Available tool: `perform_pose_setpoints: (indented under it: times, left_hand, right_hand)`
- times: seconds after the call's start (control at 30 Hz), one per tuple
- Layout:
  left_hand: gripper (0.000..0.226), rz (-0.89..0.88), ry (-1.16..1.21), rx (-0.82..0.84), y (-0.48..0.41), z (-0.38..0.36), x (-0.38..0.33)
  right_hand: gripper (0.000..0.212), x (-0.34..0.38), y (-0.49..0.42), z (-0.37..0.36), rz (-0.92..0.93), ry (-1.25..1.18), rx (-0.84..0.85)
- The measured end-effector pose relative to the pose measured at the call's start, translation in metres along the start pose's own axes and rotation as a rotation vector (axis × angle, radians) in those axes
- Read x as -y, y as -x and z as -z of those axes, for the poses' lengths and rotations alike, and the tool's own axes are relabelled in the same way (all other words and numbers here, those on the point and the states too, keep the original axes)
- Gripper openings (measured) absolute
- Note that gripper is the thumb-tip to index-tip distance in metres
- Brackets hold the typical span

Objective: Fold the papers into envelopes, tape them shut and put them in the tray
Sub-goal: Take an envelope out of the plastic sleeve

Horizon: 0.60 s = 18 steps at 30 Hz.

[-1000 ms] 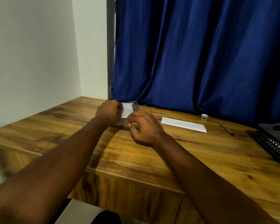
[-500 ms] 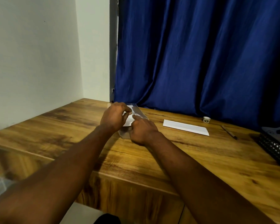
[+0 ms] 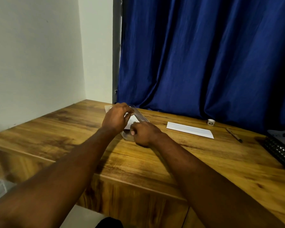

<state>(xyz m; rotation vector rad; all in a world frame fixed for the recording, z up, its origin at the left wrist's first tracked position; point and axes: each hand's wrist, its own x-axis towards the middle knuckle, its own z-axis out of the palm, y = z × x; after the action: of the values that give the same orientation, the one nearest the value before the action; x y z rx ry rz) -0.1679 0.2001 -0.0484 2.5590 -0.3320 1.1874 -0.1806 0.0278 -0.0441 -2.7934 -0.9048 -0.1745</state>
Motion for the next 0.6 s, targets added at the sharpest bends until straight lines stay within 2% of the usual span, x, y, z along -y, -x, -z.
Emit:
perform_pose_setpoints:
  times: [0.13,0.4,0.5,0.6]
  left_hand:
    - [0.017,-0.039,0.012,-0.002,-0.001,-0.002,-0.001]
    - [0.019,-0.043,0.023,0.001,-0.002,-0.002,0.001]
    - [0.02,-0.03,0.02,0.014,-0.003,-0.003,0.005]
    - [0.021,-0.004,-0.002,0.027,0.0,-0.003,0.009]
  right_hand:
    - [0.043,-0.005,-0.013,-0.005,-0.014,0.048,0.144]
    - [0.068,-0.001,-0.024,-0.014,-0.094,0.048,0.167]
    - [0.066,-0.001,-0.02,-0.013,-0.096,-0.006,0.103]
    - [0.05,0.0,-0.012,-0.013,-0.019,-0.045,-0.054]
